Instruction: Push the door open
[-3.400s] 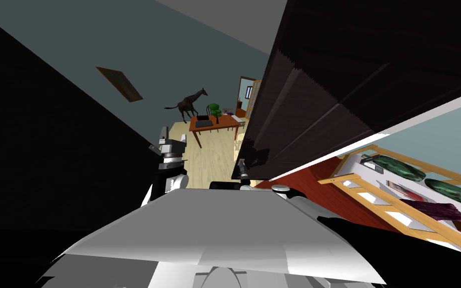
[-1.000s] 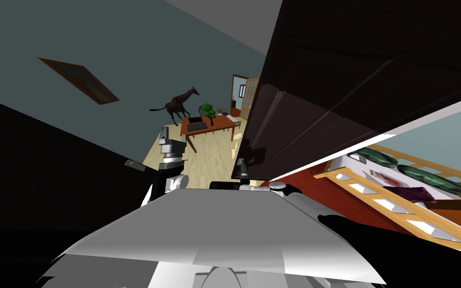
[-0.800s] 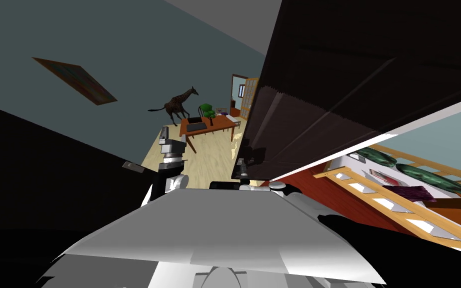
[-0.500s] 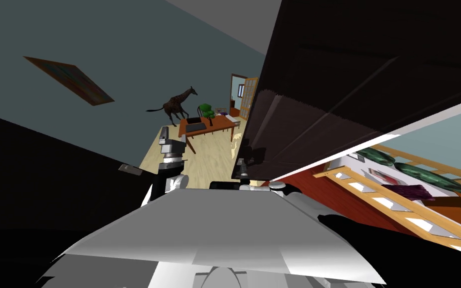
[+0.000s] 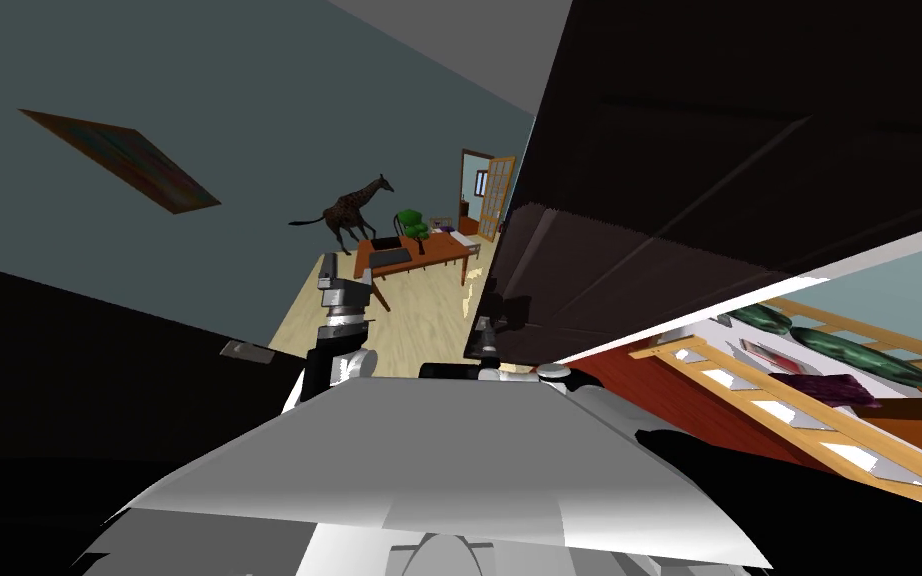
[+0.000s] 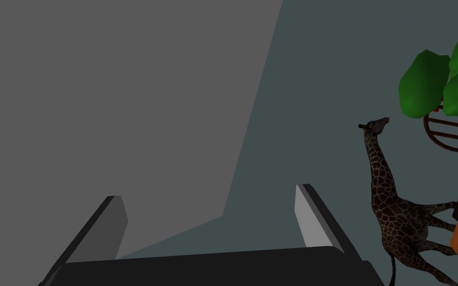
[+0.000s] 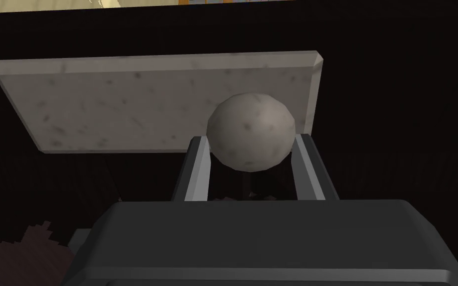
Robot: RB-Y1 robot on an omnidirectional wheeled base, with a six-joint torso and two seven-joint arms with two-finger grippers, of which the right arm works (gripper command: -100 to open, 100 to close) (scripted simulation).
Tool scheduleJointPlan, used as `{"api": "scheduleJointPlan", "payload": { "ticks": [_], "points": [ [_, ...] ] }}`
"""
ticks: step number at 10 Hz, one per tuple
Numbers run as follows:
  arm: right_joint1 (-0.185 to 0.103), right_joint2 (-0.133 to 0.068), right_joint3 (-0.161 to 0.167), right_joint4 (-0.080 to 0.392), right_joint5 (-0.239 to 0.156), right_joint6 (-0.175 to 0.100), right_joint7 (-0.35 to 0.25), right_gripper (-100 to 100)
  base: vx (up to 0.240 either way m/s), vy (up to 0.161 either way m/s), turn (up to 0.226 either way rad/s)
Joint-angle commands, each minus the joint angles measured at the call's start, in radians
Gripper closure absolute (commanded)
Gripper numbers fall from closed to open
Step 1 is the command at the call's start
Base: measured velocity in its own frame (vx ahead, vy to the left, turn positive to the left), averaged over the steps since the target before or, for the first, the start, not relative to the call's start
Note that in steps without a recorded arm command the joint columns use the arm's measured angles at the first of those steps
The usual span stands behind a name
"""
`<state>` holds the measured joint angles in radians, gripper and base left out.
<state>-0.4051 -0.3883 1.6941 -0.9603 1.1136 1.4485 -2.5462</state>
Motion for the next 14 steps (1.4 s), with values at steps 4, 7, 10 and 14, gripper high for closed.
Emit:
{"api": "scheduleJointPlan", "payload": {
  "ticks": [4,7,10,14],
  "points": [
    [0.002,0.004,-0.060,0.022,-0.035,0.014,0.008,100,0.181,0.060,-0.027],
    [0.007,0.011,-0.095,0.041,-0.057,0.019,0.010,100,0.193,0.037,-0.018],
    [0.012,0.010,-0.118,0.062,-0.073,0.022,0.008,100,0.124,0.016,-0.020],
    [0.019,0.015,-0.166,0.087,-0.104,0.028,0.011,100,0.214,0.016,-0.029]
  ]
}}
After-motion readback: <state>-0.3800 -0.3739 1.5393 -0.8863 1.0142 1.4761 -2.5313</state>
